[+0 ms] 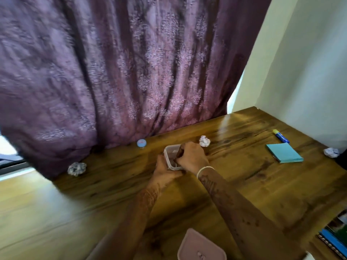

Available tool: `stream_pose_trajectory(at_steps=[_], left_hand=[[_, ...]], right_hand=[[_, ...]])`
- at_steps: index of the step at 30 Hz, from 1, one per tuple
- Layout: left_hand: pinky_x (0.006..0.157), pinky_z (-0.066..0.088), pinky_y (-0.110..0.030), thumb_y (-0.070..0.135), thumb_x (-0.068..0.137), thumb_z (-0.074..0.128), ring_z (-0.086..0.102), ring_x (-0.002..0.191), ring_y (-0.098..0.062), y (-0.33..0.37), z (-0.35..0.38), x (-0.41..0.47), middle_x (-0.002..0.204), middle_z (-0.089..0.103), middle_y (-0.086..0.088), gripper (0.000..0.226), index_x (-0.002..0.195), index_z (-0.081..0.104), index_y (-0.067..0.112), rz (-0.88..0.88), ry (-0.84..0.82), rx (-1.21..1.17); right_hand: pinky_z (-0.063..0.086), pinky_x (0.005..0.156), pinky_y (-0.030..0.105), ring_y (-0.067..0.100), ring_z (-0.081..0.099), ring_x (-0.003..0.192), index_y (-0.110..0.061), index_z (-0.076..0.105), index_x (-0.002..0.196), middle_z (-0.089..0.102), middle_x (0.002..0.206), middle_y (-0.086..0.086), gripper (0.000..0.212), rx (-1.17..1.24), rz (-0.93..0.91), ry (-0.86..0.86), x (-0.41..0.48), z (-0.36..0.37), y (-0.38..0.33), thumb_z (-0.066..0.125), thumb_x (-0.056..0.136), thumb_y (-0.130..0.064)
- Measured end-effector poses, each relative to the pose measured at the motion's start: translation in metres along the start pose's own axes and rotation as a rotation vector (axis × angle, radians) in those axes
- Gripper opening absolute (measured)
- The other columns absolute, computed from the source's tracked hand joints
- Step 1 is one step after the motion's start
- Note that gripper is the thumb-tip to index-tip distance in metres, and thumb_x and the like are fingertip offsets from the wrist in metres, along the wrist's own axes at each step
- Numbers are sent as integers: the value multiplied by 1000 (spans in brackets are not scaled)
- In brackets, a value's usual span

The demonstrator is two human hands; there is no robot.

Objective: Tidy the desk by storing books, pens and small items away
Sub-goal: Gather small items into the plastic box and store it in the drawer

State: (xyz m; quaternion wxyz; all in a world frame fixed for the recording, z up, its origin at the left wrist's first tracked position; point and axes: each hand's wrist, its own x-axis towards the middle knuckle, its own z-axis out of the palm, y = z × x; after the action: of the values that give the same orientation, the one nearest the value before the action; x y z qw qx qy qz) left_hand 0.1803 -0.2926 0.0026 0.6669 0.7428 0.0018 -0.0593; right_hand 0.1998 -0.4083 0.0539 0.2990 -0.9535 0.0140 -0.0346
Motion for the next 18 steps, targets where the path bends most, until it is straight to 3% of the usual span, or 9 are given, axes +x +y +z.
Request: stream_pose_trajectory(at_steps=[2, 4, 7, 8, 10, 12, 15, 18], left_hand=[[64, 45, -1, -6, 65, 83, 57, 87, 7, -4, -19, -5, 107, 55, 16, 80, 129, 39, 17, -13, 32, 21], [66, 49, -7, -3, 63, 85, 65, 86, 5, -10, -38, -9, 115, 63, -2, 77, 127, 44, 8, -11, 71, -2], [66, 50, -7, 21, 56, 94, 63, 78, 15, -14, -63, -13, 117, 61, -17, 75, 114, 48, 6, -36, 103, -48], [71, 52, -10, 25, 52, 95, 65, 83, 11, -17, -72, -14, 119, 60, -20, 77, 111, 47, 8, -55, 117, -71], [81, 57, -29, 1, 58, 89, 67, 102, -13, -25, -90, -16, 122, 60, -17, 77, 119, 43, 12, -92, 164, -140], [79, 59, -36, -10, 60, 84, 65, 106, -23, -34, -108, -17, 122, 61, -13, 82, 126, 40, 13, -102, 192, -166], [82, 59, -42, 12, 48, 93, 65, 109, -24, -44, -130, -21, 123, 63, -9, 97, 131, 42, 19, -134, 188, -181], [86, 57, -47, 22, 42, 93, 65, 110, -25, -52, -142, -20, 124, 63, -10, 102, 131, 43, 22, -149, 209, -182]], right_hand=[[54, 86, 33, 27, 66, 100, -9, 73, 98, 72, 104, 11, 22, -15, -14, -26, -1, 13, -15, 71, 77, -16], [53, 83, 30, 26, 66, 101, -10, 74, 97, 72, 103, 10, 21, -15, -50, -67, -1, 25, -30, 68, 78, -15], [56, 81, 31, 23, 68, 95, -11, 75, 90, 74, 96, 7, 17, 11, -104, -95, 3, 40, -49, 65, 77, -12], [56, 80, 32, 22, 68, 93, -12, 75, 87, 74, 93, 6, 14, 31, -115, -90, 6, 44, -55, 65, 77, -14], [54, 77, 29, 18, 68, 88, -16, 72, 81, 73, 87, 1, 7, 133, -117, -65, 12, 48, -66, 66, 80, -18], [50, 72, 26, 18, 67, 84, -19, 69, 82, 71, 82, -1, 4, 282, -90, -18, 21, 50, -72, 65, 83, -21], [45, 71, 27, 25, 66, 88, -17, 67, 91, 70, 92, 6, 7, 318, -64, 68, 43, 59, -73, 62, 87, -20], [46, 77, 28, 28, 64, 96, -15, 66, 106, 69, 104, 9, 20, 274, -44, -2, 67, 75, -65, 61, 87, -14]])
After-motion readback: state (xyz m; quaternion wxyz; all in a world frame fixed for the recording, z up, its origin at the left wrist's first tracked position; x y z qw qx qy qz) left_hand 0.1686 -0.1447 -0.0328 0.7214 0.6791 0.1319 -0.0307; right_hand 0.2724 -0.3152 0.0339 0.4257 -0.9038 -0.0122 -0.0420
